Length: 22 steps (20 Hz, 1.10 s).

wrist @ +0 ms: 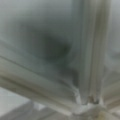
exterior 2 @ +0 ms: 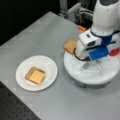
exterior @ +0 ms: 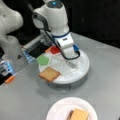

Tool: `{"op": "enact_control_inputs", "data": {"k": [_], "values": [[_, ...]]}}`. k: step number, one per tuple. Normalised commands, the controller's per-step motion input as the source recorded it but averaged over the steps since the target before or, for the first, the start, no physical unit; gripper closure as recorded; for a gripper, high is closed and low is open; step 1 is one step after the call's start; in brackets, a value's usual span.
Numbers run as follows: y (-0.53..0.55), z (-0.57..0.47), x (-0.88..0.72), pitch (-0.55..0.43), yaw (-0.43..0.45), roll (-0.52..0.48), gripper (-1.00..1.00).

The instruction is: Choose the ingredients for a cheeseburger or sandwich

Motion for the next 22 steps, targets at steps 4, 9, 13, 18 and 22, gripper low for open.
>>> {"op": "enact_control_inputs", "data": {"k": [4,9,13,18,22], "values": [[0.09,0.21,0.10,0.107,0.001,-0.077,-1.00],[0.06,0.40,0.04,0.136,-0.047,-0.119,-1.00],[0.05,0.34,0.05,0.132,-0.140,-0.093,-1.00],[0.01,0.17,0.12,0.180,-0.253,-0.031,-1.00],[-0.03,0.17,0.19,0.161,-0.366,0.037,-1.00]]}}
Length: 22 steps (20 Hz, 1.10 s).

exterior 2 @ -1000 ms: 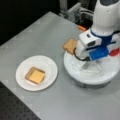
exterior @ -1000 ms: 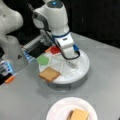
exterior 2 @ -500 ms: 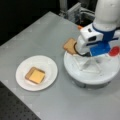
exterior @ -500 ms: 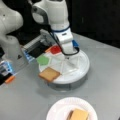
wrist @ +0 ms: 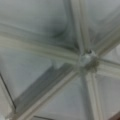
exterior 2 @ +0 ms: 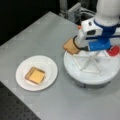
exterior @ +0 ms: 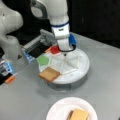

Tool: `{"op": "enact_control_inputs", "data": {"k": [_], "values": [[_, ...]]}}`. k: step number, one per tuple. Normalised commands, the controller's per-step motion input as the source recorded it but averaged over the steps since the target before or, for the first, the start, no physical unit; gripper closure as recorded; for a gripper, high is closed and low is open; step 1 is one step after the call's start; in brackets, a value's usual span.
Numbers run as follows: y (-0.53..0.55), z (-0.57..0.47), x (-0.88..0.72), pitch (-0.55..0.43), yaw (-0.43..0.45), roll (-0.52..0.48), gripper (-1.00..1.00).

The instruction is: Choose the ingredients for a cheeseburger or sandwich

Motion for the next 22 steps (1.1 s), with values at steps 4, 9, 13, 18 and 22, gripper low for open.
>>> {"op": "enact_control_inputs", "data": {"k": [4,9,13,18,22], "values": [[-0.08,0.31,0.24,0.159,-0.412,-0.008,-1.00],[-0.10,0.34,0.24,0.200,-0.334,-0.009,-1.00],[-0.19,0.29,0.25,0.196,-0.223,0.038,-1.00],[-0.27,0.29,0.21,0.206,-0.193,0.049,-1.00],[-0.22,0.34,0.09,0.272,-0.167,0.041,-1.00]]}}
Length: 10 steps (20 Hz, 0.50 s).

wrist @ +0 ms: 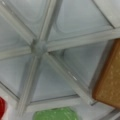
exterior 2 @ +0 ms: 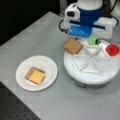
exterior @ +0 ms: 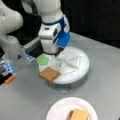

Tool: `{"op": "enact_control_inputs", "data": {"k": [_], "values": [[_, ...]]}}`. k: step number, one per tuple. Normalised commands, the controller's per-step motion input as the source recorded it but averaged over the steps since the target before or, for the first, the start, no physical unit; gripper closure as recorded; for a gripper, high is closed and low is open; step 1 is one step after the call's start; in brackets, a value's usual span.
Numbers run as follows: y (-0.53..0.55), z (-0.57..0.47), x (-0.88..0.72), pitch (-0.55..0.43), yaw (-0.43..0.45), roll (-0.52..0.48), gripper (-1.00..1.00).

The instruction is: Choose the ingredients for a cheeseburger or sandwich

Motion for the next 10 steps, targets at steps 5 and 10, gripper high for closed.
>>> {"op": "enact_control_inputs", "data": {"k": [5,10], "values": [[-0.14,0.31,0.06,0.248,-0.150,0.111,-1.00],[-0.08,0.14,0.06,0.163,-0.194,0.171,-1.00]]}}
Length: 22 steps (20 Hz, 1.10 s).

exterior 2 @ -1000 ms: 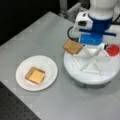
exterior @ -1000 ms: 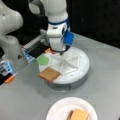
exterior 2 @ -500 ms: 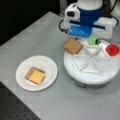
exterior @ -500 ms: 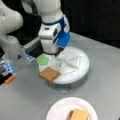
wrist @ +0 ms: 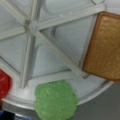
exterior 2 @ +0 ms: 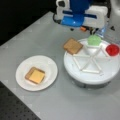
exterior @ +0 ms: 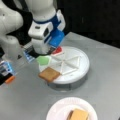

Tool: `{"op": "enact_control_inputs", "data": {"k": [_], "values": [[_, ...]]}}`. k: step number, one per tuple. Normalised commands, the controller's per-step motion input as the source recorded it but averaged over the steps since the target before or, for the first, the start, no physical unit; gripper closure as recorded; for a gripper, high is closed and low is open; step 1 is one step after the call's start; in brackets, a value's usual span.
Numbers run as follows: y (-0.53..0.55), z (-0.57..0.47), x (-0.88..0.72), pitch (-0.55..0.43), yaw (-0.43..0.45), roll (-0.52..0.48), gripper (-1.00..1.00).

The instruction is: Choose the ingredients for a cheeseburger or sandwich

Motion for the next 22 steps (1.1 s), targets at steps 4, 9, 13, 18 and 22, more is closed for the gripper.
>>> {"op": "enact_control_inputs", "data": {"k": [4,9,13,18,22], "values": [[-0.12,0.07,0.04,0.134,-0.224,0.221,-1.00],[-0.22,0.09,0.00,0.160,-0.179,0.309,-1.00],[-0.25,0.12,0.03,0.161,-0.092,0.374,-1.00],[-0.16,0.12,0.09,0.115,0.025,0.348,-1.00],[-0.15,0.10,0.09,0.085,0.148,0.380,-1.00]]}}
